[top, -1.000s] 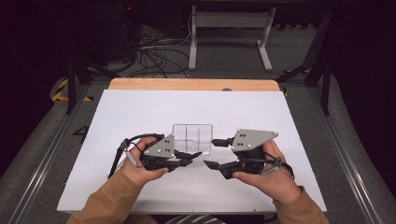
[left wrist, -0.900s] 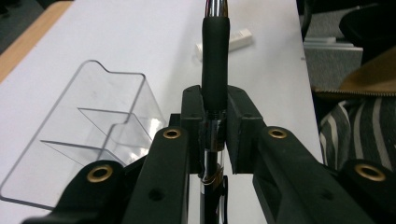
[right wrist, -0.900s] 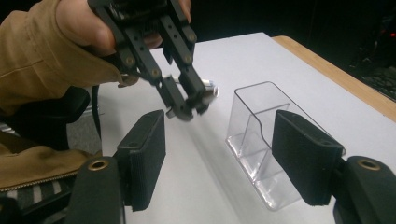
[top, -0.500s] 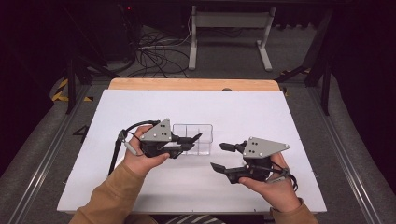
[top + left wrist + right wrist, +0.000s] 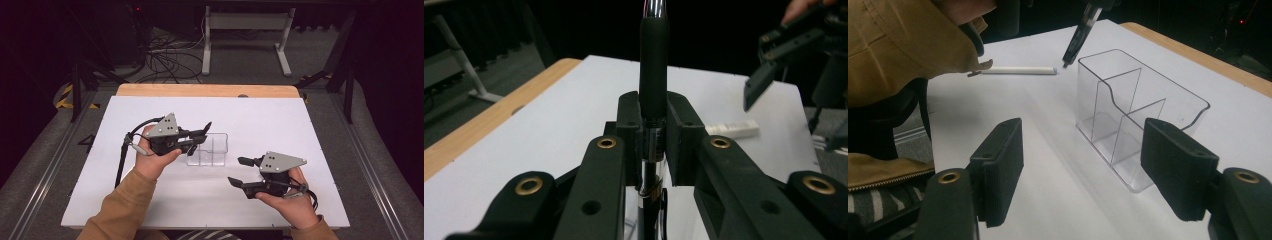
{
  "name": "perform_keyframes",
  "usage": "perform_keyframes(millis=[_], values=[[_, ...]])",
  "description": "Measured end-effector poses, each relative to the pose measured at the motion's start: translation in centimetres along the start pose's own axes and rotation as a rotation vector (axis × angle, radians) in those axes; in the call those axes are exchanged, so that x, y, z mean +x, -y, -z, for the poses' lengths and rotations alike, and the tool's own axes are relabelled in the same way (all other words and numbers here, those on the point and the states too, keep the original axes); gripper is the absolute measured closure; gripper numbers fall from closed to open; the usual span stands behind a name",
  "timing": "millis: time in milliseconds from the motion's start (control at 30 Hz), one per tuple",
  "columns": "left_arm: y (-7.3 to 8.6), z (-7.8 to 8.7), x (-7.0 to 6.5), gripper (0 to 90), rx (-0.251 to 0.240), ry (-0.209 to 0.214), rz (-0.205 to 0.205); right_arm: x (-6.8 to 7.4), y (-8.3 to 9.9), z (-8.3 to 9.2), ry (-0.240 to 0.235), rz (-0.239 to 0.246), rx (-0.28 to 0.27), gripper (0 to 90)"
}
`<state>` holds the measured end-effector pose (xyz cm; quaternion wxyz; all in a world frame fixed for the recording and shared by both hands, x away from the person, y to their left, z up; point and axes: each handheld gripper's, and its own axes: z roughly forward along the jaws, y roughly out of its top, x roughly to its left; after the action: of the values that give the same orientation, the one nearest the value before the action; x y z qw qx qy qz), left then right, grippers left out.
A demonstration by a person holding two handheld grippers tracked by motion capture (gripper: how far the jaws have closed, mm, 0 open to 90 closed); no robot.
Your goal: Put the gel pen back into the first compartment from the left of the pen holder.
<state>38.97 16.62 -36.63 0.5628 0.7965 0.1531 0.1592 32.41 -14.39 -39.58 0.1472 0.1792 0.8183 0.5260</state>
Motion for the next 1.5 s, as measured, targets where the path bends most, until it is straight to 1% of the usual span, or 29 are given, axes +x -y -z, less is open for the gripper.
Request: perform_keyframes(millis=[67, 100, 133, 267, 300, 333, 400, 467, 500, 567, 667, 733, 800, 967, 1067, 1133, 1167, 1200, 1267, 1367, 1400, 1500], values=[[0.0, -0.1, 0.2, 79.3, -0.021, -0.007, 0.012, 0.0, 0.1, 0.0, 0.001, 0.000, 0.003, 34.3], [0.0, -0.2, 0.4, 79.3, -0.029, -0.017, 0.008, 0.0, 0.1, 0.0, 0.001, 0.000, 0.004, 34.3], [0.0, -0.2, 0.4, 79.3, -0.039, -0.026, 0.014, 0.0, 0.1, 0.0, 0.002, 0.001, 0.004, 34.3], [0.0, -0.5, 0.7, 79.2, -0.069, -0.077, 0.060, 0.0, 0.1, -0.1, -0.001, 0.001, 0.002, 34.3], [0.0, -0.5, 0.7, 79.2, -0.075, -0.083, 0.069, 0.0, 0.1, -0.1, -0.002, 0.001, 0.000, 34.3], [0.0, -0.6, 0.8, 79.2, -0.078, -0.089, 0.069, 0.0, 0.1, -0.1, -0.004, 0.002, -0.001, 34.3], [0.0, -0.7, 0.9, 79.1, -0.093, -0.130, 0.077, 0.1, 0.1, -0.1, -0.005, 0.003, 0.000, 34.3], [0.1, -0.8, 1.1, 79.1, -0.110, -0.131, 0.078, 0.1, 0.1, -0.3, -0.011, -0.001, 0.000, 34.3], [0.1, -0.8, 1.1, 79.1, -0.116, -0.141, 0.083, 0.1, 0.1, -0.3, -0.014, 0.001, -0.001, 34.3], [0.2, -1.0, 1.4, 79.1, -0.119, -0.158, 0.088, 0.2, 0.2, -0.5, -0.019, 0.005, 0.003, 34.3], [0.4, -1.3, 1.9, 79.2, -0.112, -0.188, 0.110, 0.3, 0.2, -0.6, -0.021, 0.009, 0.006, 34.3], [0.6, -1.5, 2.2, 79.2, -0.110, -0.221, 0.115, 0.3, 0.2, -0.7, -0.024, 0.009, 0.009, 34.4], [0.7, -1.6, 2.6, 79.2, -0.118, -0.235, 0.126, 0.3, 0.3, -0.9, -0.025, 0.013, 0.014, 34.4], [0.8, -1.8, 2.8, 79.2, -0.116, -0.235, 0.141, 0.5, 0.3, -1.0, -0.028, 0.017, 0.018, 34.3], [0.8, -1.9, 2.7, 79.2, -0.114, -0.238, 0.141, 0.4, 0.3, -1.0, -0.026, 0.019, 0.017, 34.3], [0.8, -1.9, 2.7, 79.2, -0.108, -0.242, 0.133, 0.4, 0.3, -1.0, -0.026, 0.020, 0.017, 34.3], [0.9, -2.0, 2.7, 79.2, -0.105, -0.236, 0.141, 0.5, 0.3, -1.0, -0.026, 0.020, 0.017, 34.3], [0.9, -2.0, 2.8, 79.2, -0.103, -0.237, 0.133, 0.5, 0.3, -0.9, -0.027, 0.020, 0.017, 34.3], [1.1, -1.9, 2.8, 79.1, -0.097, -0.218, 0.145, 0.5, 0.3, -0.9, -0.025, 0.019, 0.015, 34.3], [1.3, -1.9, 2.9, 79.1, -0.107, -0.182, 0.167, 0.4, 0.2, -0.8, -0.022, 0.019, 0.011, 34.3], [1.4, -2.0, 2.9, 79.1, -0.110, -0.179, 0.167, 0.4, 0.2, -0.7, -0.023, 0.019, 0.011, 34.3], [1.5, -1.9, 2.8, 79.1, -0.098, -0.175, 0.159, 0.4, 0.2, -0.7, -0.023, 0.020, 0.011, 34.3]])
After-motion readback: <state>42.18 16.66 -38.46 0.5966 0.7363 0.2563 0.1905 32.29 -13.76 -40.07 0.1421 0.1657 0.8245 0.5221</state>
